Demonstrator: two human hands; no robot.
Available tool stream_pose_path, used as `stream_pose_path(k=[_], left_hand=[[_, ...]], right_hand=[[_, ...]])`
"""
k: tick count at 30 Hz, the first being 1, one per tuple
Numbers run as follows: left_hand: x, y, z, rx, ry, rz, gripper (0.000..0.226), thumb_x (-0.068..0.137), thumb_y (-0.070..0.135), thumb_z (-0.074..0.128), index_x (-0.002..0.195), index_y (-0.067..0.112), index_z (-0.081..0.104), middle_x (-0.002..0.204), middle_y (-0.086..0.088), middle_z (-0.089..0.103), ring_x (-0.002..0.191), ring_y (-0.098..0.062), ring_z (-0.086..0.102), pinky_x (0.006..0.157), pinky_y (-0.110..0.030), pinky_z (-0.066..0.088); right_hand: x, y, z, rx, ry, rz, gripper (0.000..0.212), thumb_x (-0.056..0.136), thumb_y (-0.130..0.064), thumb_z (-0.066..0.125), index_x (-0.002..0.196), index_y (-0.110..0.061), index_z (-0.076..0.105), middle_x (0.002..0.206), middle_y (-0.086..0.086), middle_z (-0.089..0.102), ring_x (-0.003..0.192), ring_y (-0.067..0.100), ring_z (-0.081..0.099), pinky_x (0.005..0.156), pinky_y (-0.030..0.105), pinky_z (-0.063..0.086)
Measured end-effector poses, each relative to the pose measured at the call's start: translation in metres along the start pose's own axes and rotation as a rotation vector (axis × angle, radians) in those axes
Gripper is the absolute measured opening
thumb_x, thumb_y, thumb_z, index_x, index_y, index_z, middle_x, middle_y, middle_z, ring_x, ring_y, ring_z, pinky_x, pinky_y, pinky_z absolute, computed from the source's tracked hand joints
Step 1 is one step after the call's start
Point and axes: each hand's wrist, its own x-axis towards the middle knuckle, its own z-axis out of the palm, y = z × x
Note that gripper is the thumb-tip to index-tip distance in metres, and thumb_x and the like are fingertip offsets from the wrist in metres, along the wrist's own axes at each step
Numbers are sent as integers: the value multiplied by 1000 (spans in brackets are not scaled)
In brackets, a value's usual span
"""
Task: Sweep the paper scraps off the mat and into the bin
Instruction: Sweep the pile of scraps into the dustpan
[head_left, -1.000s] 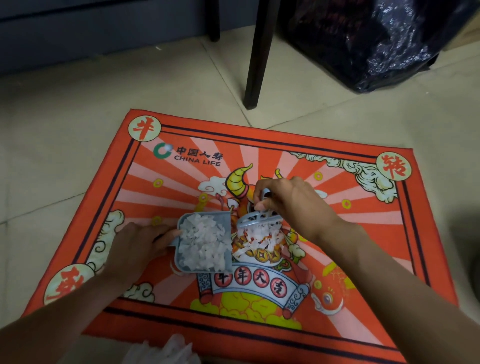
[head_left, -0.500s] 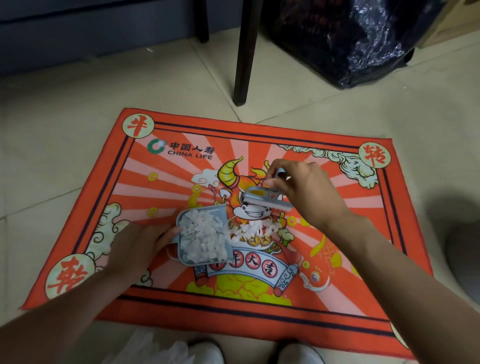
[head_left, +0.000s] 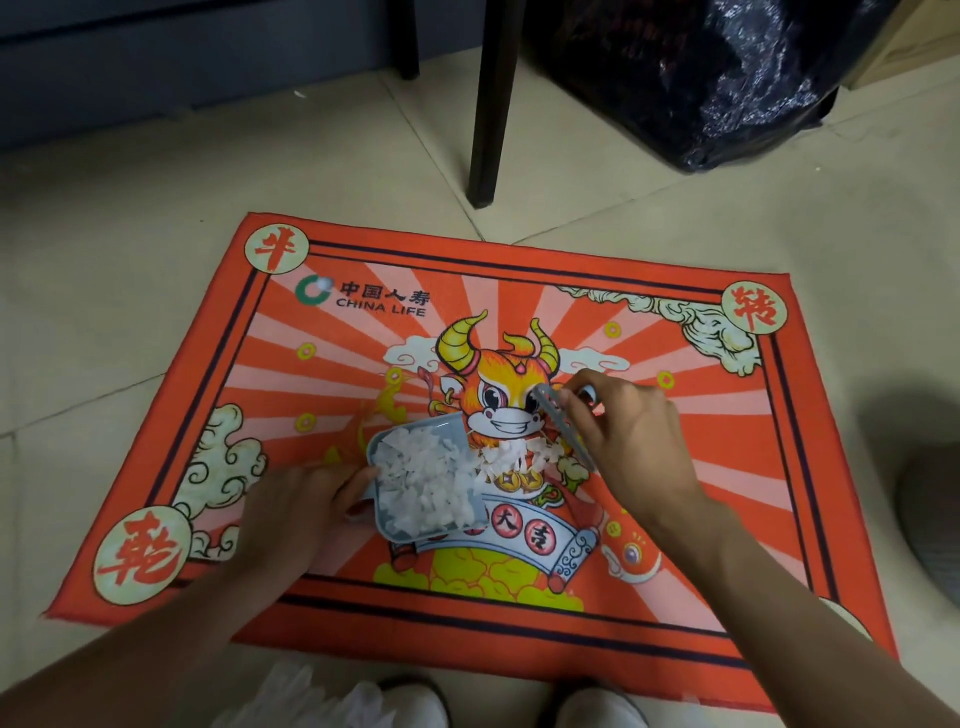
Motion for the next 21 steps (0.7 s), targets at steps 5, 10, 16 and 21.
stream_pose_path(k=[5,10,16,21], left_hand=[[-6,16,7,100,-100,-15,27,54,41,93,61,28,69,41,3,54,33,-21,54,43,-14,13],[-7,14,17,161,-74,-36,34,84,52,57,69,26,72,43,1,57,36,-22,57,42,-18,18],[-8,21,16,68,7,-29,53,89,55,37,58,22,64,41,-1,53,34,-24,55,41,-18,21],[-8,23,14,26,55,-25,75,100,61,15,59,21,64,40,0,51,33,-22,53,41,-18,21]], right_hand=[[-10,-14,5,-5,-5,-39,18,99,-30,53,92,-18,65,75,4,67,67,31,61,55,31,27],[-14,-25,12,28,-53,-56,17,100,-24,49,97,-15,63,86,4,64,71,30,59,59,31,30],[-21,-41,21,51,-127,-98,13,97,-19,51,106,-15,60,97,4,60,72,33,60,58,35,37],[-22,-48,23,46,-123,-92,17,99,-22,49,109,-15,61,98,3,61,75,32,62,58,32,31]])
